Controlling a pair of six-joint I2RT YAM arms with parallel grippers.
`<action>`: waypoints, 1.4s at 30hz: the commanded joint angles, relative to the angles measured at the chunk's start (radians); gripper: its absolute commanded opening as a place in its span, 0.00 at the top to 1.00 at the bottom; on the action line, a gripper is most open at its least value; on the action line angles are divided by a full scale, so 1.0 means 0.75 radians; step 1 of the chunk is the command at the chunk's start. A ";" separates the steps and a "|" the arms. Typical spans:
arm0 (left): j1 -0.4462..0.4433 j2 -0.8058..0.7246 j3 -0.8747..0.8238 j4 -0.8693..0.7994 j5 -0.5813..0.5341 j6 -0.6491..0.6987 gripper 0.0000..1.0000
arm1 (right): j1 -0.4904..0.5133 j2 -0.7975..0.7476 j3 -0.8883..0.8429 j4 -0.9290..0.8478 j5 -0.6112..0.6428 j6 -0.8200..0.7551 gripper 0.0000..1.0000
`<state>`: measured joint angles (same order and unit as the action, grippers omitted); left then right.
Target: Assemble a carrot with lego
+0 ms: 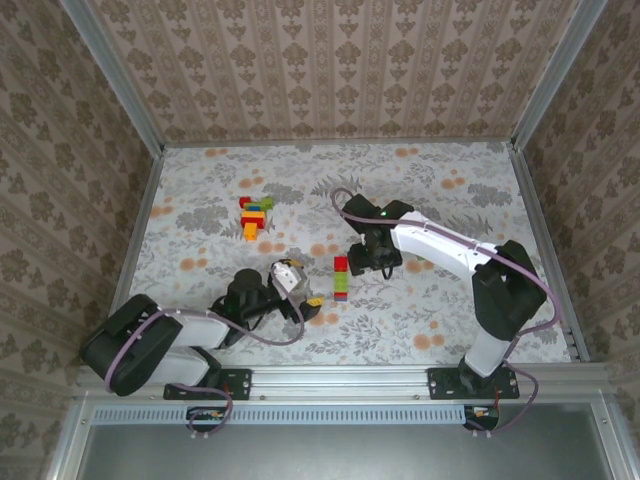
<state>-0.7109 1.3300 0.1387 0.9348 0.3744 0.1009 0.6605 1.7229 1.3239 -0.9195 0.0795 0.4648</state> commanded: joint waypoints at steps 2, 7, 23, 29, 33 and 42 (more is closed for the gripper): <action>0.011 0.024 0.046 0.012 0.065 0.024 0.00 | -0.007 0.036 0.067 -0.026 0.017 -0.039 0.31; 0.012 0.038 0.067 -0.003 0.079 0.030 0.00 | -0.011 0.069 0.116 -0.030 0.007 -0.055 0.32; 0.012 0.069 0.103 -0.033 0.088 0.045 0.00 | -0.007 0.137 0.189 0.021 -0.101 -0.094 0.32; 0.013 0.074 0.112 -0.041 0.094 0.044 0.00 | -0.007 0.181 0.237 0.024 -0.110 -0.106 0.32; 0.011 0.079 0.119 -0.048 0.100 0.047 0.00 | -0.009 0.206 0.268 0.025 -0.113 -0.116 0.32; 0.011 0.085 0.132 -0.065 0.102 0.051 0.00 | 0.001 0.257 0.346 0.024 -0.163 -0.165 0.32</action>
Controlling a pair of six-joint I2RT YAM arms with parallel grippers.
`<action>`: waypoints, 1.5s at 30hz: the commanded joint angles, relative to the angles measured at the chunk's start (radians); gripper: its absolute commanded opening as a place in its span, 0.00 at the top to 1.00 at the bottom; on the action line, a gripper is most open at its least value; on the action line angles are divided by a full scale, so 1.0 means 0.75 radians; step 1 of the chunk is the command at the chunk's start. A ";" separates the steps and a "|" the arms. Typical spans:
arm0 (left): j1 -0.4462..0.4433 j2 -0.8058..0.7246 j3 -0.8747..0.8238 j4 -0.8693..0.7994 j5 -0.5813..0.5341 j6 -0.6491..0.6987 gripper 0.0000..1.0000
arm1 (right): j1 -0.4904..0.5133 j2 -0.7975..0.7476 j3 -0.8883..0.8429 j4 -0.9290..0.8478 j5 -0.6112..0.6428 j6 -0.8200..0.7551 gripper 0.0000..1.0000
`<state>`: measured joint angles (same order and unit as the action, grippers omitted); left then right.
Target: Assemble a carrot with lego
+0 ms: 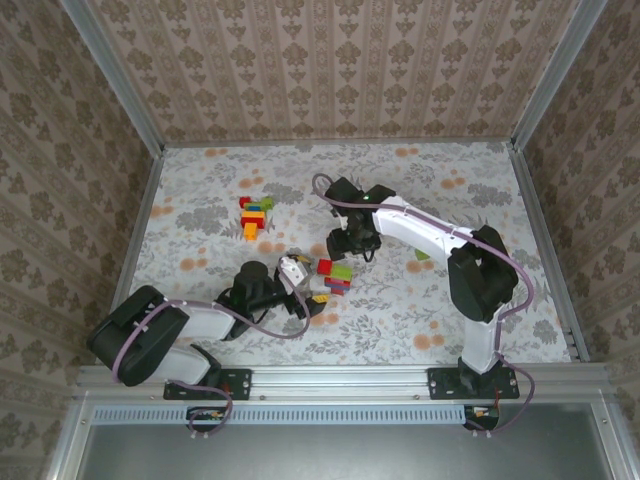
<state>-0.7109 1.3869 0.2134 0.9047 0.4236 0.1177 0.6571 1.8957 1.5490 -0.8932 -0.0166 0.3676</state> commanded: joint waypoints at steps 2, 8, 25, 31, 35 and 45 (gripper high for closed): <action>0.011 0.012 0.036 -0.028 0.041 0.030 0.00 | 0.005 0.031 0.051 -0.016 -0.030 -0.045 0.32; 0.012 0.027 0.081 -0.069 0.078 0.057 0.00 | -0.017 -0.067 0.004 0.020 0.233 -0.012 0.30; 0.021 0.344 0.358 -0.017 0.386 0.121 0.01 | -0.354 -0.520 -0.571 0.056 0.185 -0.073 0.29; 0.019 0.329 0.330 -0.020 0.431 0.121 0.14 | -0.410 -0.526 -0.644 0.092 0.147 -0.092 0.29; 0.019 0.296 0.300 -0.021 0.445 0.116 0.23 | -0.421 -0.512 -0.636 0.101 0.134 -0.093 0.30; 0.020 0.257 0.298 -0.055 0.502 0.115 0.51 | -0.442 -0.467 -0.636 0.111 0.131 -0.097 0.30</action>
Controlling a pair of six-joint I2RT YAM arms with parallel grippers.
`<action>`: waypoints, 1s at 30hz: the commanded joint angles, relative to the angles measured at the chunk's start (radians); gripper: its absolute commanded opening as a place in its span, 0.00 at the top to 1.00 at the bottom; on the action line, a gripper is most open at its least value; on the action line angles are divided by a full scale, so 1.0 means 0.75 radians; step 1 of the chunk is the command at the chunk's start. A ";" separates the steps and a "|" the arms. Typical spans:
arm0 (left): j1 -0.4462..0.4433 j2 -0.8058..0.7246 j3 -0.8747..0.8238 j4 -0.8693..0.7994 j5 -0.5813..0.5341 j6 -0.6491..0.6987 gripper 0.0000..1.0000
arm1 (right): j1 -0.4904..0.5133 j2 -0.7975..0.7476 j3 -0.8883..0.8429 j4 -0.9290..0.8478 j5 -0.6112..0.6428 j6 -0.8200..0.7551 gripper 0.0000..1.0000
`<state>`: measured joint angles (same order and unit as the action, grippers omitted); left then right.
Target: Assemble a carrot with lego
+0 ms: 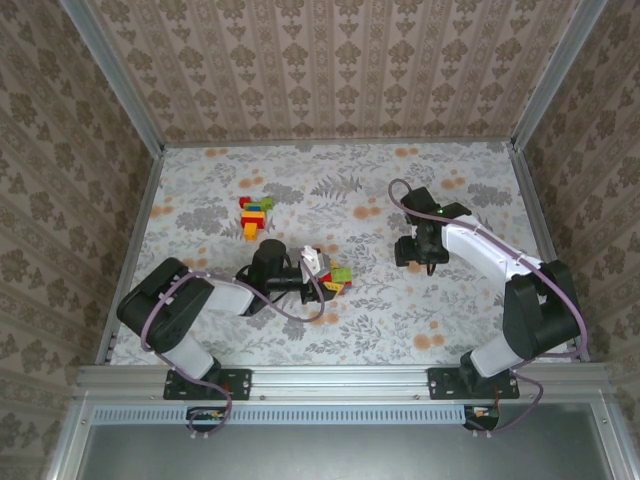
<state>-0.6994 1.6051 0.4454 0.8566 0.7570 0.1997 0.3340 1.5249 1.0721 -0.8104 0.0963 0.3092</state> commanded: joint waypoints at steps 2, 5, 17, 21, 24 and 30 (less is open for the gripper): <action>0.004 -0.035 -0.010 0.011 0.060 0.006 0.51 | -0.016 0.028 -0.006 0.004 -0.021 -0.020 0.30; 0.009 -0.032 -0.011 0.011 0.063 0.010 0.53 | -0.020 0.031 -0.014 0.005 -0.020 -0.021 0.30; 0.036 -0.022 -0.031 0.022 0.088 0.012 0.71 | -0.033 0.075 0.000 0.015 -0.003 -0.028 0.31; 0.039 -0.038 -0.046 0.010 0.087 0.020 0.73 | -0.054 0.116 0.003 0.040 0.033 -0.061 0.31; 0.039 -0.052 -0.059 -0.002 0.082 0.028 0.74 | -0.077 0.159 0.015 0.061 0.037 -0.079 0.30; 0.039 -0.085 -0.084 -0.019 0.063 0.030 0.74 | -0.134 0.250 0.059 0.097 0.036 -0.127 0.31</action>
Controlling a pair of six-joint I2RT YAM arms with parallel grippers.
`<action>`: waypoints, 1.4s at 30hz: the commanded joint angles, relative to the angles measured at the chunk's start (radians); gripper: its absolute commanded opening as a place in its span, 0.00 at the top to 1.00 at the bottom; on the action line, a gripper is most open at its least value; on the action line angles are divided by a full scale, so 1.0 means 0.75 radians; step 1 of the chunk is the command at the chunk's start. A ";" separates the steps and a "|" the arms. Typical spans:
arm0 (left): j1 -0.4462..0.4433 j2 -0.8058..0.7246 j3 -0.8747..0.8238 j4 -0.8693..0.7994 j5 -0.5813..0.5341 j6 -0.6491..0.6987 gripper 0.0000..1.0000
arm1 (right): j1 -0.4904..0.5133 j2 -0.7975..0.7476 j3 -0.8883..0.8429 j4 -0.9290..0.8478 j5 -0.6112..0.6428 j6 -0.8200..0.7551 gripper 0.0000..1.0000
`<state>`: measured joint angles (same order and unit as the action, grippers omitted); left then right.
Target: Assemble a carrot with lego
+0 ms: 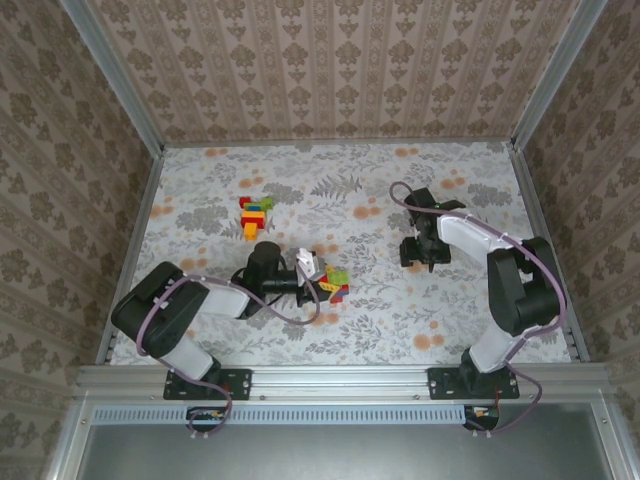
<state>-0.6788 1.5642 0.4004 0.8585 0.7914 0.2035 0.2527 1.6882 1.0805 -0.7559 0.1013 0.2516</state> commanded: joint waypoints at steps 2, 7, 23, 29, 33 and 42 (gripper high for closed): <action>0.011 -0.033 -0.027 -0.026 0.015 0.027 0.74 | -0.045 0.046 0.063 0.031 0.025 -0.057 0.31; 0.012 -0.025 -0.016 -0.033 0.017 0.033 0.74 | -0.069 0.075 0.086 0.043 0.000 -0.077 0.31; 0.013 -0.020 -0.018 -0.038 0.011 0.048 0.74 | -0.118 0.171 0.142 0.056 -0.036 -0.094 0.37; 0.013 -0.019 -0.016 -0.040 0.009 0.048 0.74 | -0.128 0.176 0.141 0.068 -0.064 -0.093 0.40; 0.013 -0.021 -0.018 -0.041 0.004 0.049 0.74 | -0.129 0.193 0.144 0.067 -0.076 -0.094 0.45; 0.015 -0.018 -0.018 -0.042 -0.002 0.048 0.74 | -0.130 0.203 0.144 0.066 -0.086 -0.093 0.59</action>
<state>-0.6788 1.5558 0.3920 0.8558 0.7895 0.2115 0.1616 1.8256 1.1660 -0.7055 0.0513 0.1844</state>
